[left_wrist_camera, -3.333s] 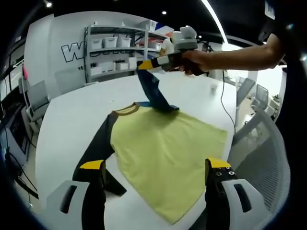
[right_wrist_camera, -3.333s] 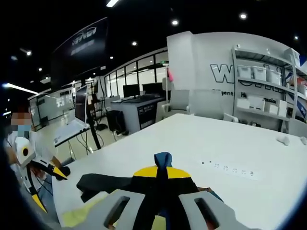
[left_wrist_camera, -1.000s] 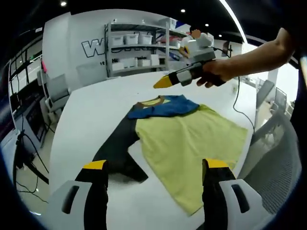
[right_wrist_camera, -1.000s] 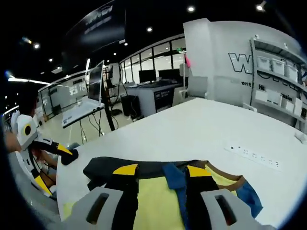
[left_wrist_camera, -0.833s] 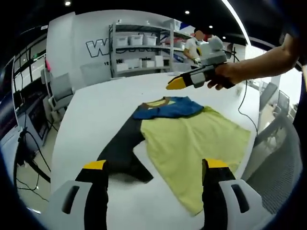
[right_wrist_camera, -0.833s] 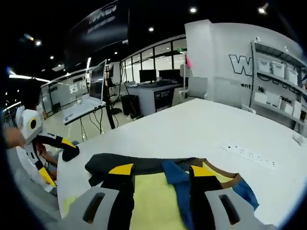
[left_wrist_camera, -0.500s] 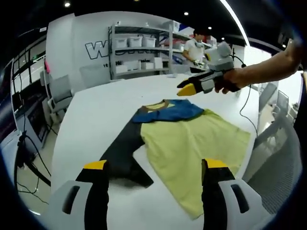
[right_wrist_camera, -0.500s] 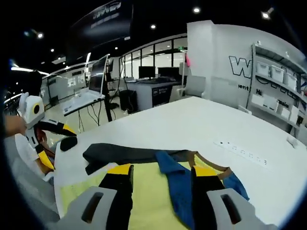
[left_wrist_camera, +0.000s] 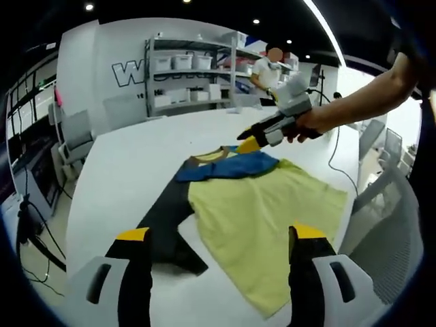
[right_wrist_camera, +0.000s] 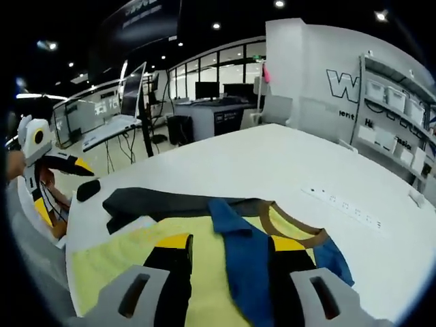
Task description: Fold the garment on the visible template until the final outline fits inside the template.
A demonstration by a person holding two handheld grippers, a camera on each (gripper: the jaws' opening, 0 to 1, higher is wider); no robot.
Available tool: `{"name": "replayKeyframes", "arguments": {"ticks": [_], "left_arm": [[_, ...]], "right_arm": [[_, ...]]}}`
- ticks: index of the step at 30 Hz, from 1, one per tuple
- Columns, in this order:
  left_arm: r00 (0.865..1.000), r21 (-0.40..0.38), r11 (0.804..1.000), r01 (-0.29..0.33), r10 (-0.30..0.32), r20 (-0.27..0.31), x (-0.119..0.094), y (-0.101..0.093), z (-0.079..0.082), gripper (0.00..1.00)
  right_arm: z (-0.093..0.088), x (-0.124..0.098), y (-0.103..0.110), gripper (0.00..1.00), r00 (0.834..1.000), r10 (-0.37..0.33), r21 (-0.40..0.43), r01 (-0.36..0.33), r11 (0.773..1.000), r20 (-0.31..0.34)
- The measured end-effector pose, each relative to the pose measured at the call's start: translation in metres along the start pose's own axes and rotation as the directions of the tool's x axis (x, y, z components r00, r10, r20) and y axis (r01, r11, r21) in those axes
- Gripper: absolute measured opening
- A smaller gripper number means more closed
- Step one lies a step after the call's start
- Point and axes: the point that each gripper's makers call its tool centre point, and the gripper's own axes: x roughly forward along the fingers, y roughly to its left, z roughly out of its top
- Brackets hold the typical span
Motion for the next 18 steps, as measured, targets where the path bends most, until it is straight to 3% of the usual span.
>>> {"name": "replayKeyframes", "arguments": {"ticks": [8, 18], "left_arm": [[1.0, -0.024, 1.0, 0.002, -0.002, 0.018, 0.002, -0.001, 0.005, 0.84], [1.0, -0.034, 0.999, -0.017, 0.017, -0.001, 0.008, 0.002, -0.004, 0.85]], "right_arm": [[-0.004, 0.021, -0.004, 0.38, 0.999, 0.023, -0.072, -0.025, 0.997, -0.025], [-0.01, 0.045, 0.001, 0.36, 0.993, 0.079, -0.187, -0.094, 0.978, -0.087]]}}
